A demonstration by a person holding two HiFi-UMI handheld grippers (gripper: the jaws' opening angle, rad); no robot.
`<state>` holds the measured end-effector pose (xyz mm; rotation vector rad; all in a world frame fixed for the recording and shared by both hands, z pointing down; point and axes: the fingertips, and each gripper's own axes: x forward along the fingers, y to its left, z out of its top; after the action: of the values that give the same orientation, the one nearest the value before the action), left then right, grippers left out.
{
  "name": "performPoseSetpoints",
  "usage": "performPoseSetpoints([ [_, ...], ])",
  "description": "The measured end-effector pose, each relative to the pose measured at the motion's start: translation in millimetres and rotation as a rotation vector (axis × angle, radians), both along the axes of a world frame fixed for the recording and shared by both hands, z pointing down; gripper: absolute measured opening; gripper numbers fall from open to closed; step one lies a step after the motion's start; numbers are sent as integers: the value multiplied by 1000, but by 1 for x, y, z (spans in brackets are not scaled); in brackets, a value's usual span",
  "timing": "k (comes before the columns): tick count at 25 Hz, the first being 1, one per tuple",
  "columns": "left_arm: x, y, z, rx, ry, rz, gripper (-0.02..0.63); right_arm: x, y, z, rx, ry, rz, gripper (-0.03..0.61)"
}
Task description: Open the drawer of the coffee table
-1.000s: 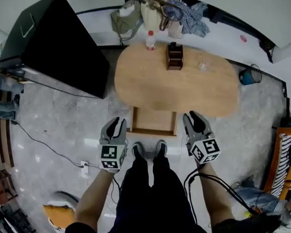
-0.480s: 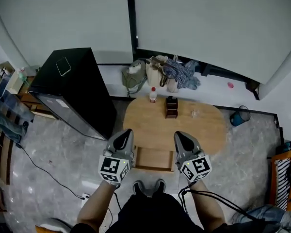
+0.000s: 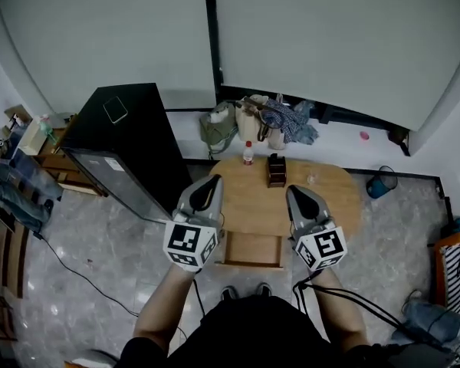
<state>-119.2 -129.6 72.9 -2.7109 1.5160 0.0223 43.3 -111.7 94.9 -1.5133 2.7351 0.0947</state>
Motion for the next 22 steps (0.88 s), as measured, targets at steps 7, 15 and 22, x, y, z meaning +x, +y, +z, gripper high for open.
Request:
performPoseSetpoints([
  [7,3,9,-33,40,22,45,3,-3,9,-33,81,-10,44,2],
  [15,15,6,-35,56,9,95,3,7,6,-34,86,-7,94,2],
  [22,6,3,-12,13,22,82,3,7,6,-20,63,11,117,2],
])
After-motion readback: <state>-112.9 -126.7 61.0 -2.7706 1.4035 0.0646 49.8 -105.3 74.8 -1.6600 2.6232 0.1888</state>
